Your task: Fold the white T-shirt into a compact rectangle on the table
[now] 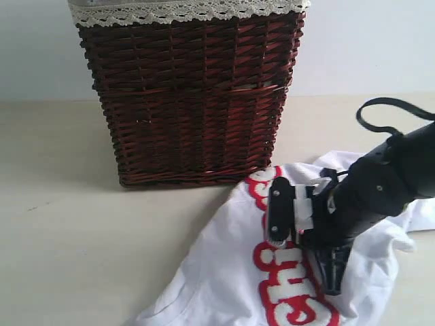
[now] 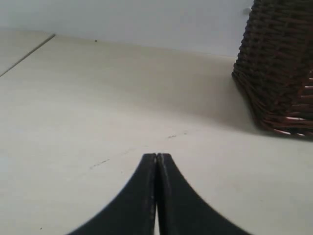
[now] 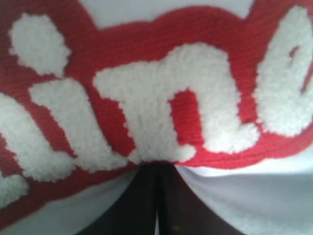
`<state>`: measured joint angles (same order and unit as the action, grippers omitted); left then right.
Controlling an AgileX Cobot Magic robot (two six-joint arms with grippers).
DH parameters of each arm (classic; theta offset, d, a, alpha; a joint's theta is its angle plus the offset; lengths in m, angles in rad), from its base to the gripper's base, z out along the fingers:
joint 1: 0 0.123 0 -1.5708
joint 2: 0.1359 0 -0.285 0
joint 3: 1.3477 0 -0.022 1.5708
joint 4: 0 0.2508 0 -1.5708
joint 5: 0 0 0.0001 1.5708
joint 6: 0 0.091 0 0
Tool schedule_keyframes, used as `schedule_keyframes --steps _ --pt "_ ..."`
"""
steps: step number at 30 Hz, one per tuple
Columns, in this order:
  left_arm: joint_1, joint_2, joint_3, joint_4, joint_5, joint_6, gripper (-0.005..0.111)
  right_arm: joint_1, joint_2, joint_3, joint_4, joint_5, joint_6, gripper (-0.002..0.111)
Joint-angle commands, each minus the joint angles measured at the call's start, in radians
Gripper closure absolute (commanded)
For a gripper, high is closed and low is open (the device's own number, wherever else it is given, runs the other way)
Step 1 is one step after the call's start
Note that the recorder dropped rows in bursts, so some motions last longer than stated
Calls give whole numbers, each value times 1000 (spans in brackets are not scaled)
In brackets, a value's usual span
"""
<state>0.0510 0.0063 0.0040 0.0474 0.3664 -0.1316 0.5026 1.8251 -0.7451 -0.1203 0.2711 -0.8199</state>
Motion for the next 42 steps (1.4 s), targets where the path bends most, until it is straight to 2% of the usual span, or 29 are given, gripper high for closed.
schedule_keyframes --steps 1,7,15,18,23,27,32,37,42 --pt "-3 -6 -4 0 -13 -2 107 101 43 -7 219 31 -148 108" --pt "-3 -6 -4 0 -13 -2 107 114 5 -44 345 33 -144 108" --pt "-3 -6 -4 0 -13 -2 107 110 -304 -44 391 73 -144 108" --pt "-3 -6 -4 0 -13 -2 107 83 -422 -44 368 234 -148 108" --pt "-3 -6 -4 0 -13 -2 107 -58 -432 -35 287 702 -268 108" --pt "-3 -6 -4 0 -13 -2 107 -173 -368 19 280 769 -387 108" --pt "-3 -6 -4 0 -13 -2 107 -218 -257 120 280 631 -524 108" --pt "-3 -6 -4 0 -13 -2 107 -218 -204 152 335 293 -497 108" --pt "-3 -6 -4 0 -13 -2 107 -218 -211 148 526 -79 -496 108"
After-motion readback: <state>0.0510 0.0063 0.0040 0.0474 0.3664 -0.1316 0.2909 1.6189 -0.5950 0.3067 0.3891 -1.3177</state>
